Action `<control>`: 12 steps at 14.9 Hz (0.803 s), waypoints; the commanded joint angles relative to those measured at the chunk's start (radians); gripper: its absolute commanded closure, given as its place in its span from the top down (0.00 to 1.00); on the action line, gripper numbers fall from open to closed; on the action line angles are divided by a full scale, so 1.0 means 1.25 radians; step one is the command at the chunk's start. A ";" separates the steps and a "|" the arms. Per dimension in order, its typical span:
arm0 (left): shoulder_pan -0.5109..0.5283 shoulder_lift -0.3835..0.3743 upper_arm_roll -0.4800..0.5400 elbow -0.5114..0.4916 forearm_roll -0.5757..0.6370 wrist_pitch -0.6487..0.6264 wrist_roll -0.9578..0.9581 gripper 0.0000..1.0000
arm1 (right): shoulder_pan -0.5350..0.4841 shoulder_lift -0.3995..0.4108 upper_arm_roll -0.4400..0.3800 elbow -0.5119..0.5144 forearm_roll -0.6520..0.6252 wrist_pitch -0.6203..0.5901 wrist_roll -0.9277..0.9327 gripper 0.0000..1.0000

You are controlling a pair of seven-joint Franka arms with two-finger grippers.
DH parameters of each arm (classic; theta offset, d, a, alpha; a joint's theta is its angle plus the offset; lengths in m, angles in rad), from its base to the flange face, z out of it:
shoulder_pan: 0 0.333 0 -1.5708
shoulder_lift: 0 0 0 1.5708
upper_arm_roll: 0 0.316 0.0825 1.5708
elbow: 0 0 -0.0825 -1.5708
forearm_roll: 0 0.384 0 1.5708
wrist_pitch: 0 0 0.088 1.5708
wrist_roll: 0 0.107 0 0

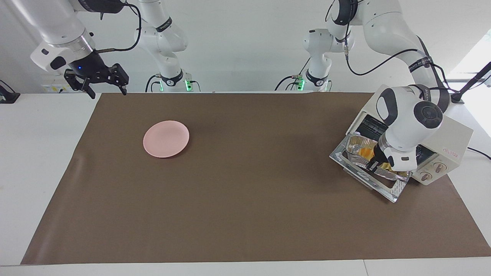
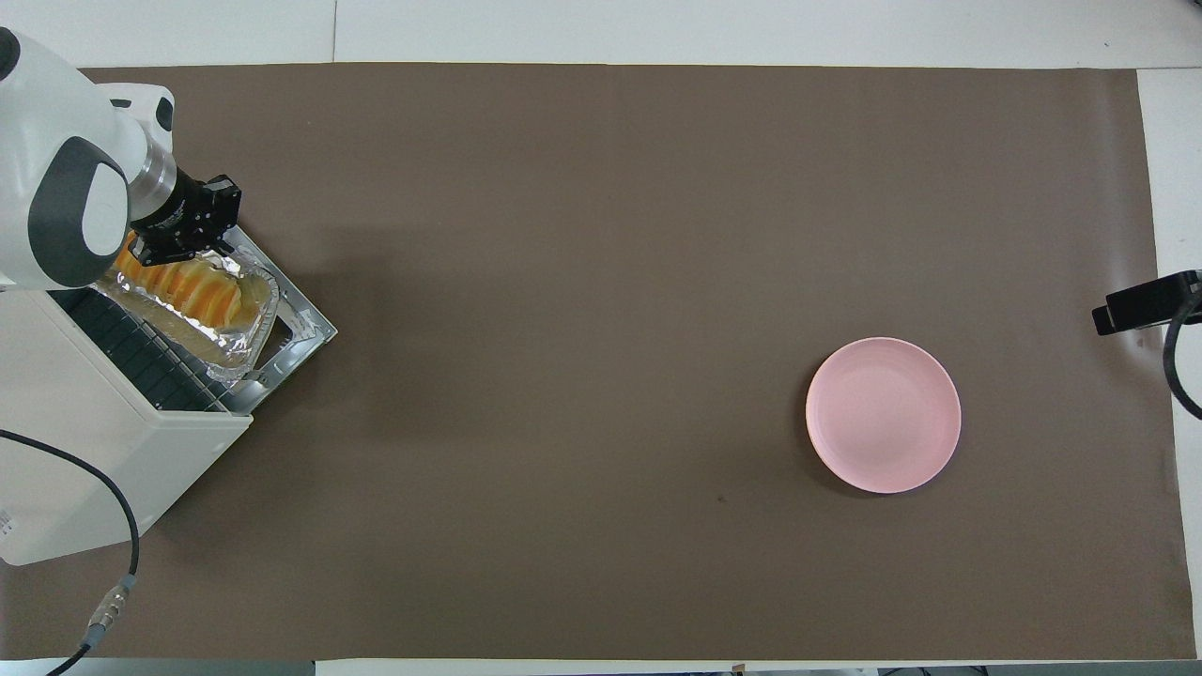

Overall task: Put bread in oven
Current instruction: 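Push the foil tray into the oven with the left gripper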

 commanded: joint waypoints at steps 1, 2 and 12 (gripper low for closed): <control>0.018 -0.015 0.000 -0.014 0.048 -0.006 0.037 0.00 | 0.000 -0.005 0.002 -0.006 -0.011 -0.007 -0.008 1.00; 0.020 -0.012 0.000 0.000 0.048 -0.004 0.037 0.00 | 0.000 -0.005 0.002 -0.006 -0.011 -0.007 -0.008 1.00; 0.029 0.012 0.000 0.064 0.043 -0.087 0.069 0.00 | -0.001 -0.005 0.002 -0.006 -0.011 -0.007 -0.008 1.00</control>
